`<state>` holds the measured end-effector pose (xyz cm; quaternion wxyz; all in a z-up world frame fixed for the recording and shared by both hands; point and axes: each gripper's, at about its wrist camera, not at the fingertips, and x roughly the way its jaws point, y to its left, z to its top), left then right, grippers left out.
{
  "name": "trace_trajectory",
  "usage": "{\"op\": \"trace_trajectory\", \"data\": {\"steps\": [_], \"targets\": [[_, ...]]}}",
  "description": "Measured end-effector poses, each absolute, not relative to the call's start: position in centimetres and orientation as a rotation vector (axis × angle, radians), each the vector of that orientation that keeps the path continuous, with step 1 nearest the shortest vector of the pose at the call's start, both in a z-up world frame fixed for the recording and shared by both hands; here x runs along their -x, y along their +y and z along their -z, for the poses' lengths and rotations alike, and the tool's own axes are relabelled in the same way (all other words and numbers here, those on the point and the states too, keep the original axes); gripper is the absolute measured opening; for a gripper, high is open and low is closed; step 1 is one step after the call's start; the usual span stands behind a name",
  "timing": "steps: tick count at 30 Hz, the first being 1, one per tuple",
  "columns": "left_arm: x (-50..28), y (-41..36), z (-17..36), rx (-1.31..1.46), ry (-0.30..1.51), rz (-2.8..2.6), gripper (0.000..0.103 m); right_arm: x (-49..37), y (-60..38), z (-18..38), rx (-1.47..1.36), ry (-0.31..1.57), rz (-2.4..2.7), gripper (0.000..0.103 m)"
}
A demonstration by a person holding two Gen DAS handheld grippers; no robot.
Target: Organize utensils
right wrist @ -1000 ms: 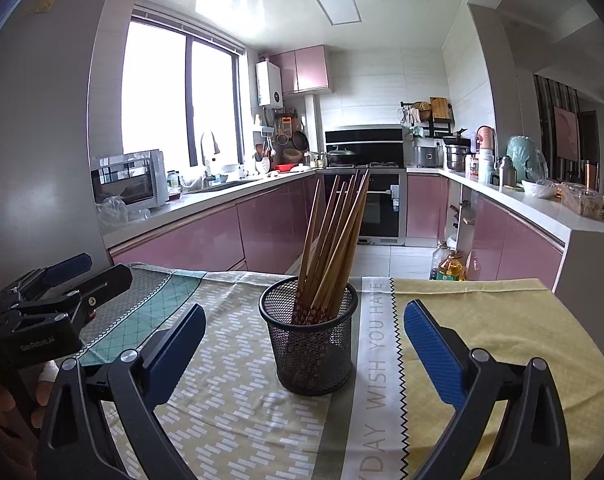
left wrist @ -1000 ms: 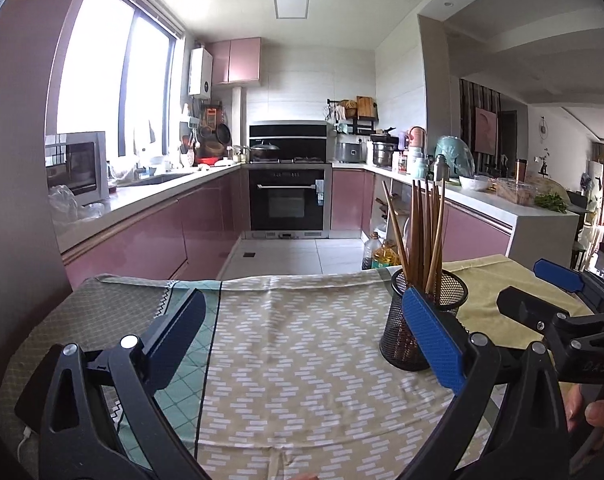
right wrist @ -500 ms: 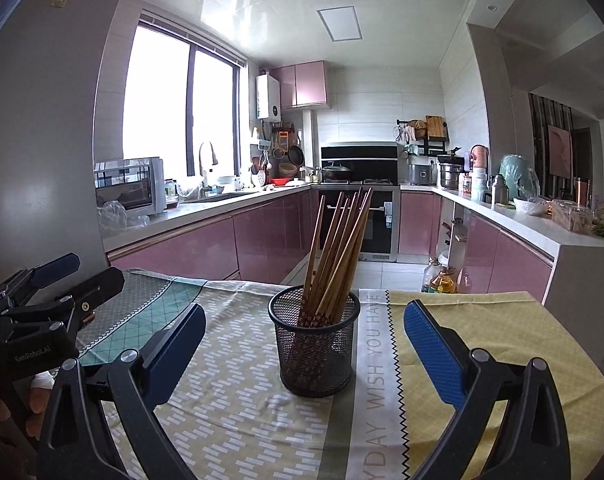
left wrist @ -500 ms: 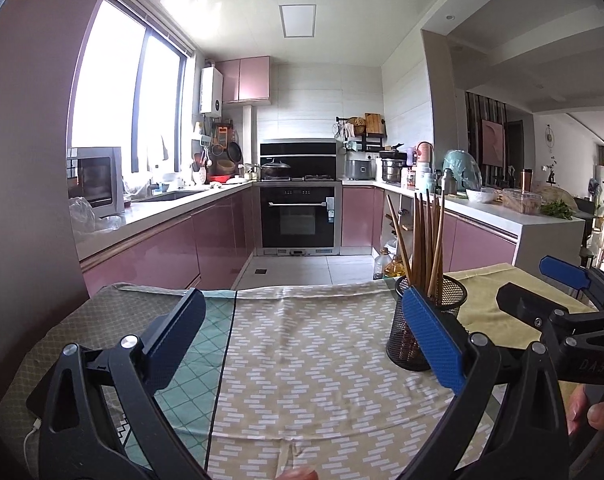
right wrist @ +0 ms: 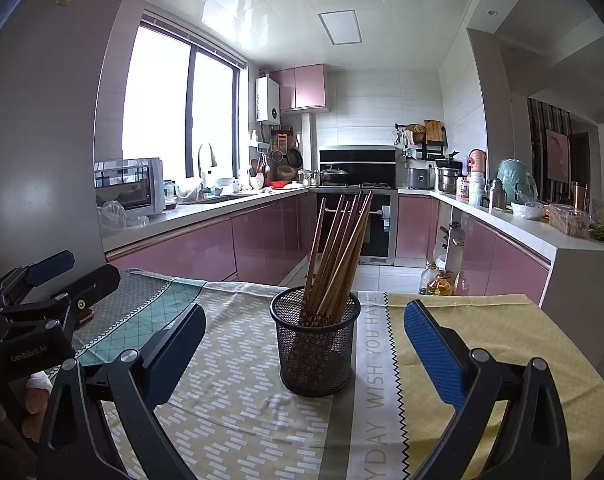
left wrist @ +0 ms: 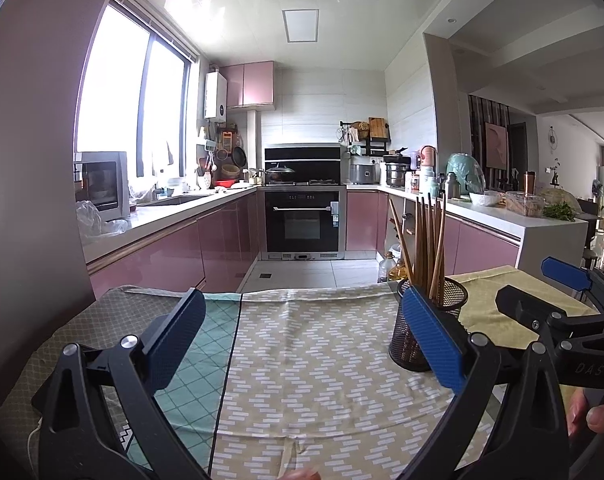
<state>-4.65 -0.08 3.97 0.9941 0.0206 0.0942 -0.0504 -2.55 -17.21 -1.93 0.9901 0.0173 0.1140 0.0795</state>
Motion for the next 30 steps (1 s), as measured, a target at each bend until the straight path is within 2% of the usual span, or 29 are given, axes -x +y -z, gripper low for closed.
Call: {"op": "trace_trajectory", "data": {"steps": [30], "targets": [[4.95,-0.13,-4.33,-0.039,0.191,0.096,0.097,2.84,-17.4,2.16,-0.042,0.23,-0.145,0.096]]}}
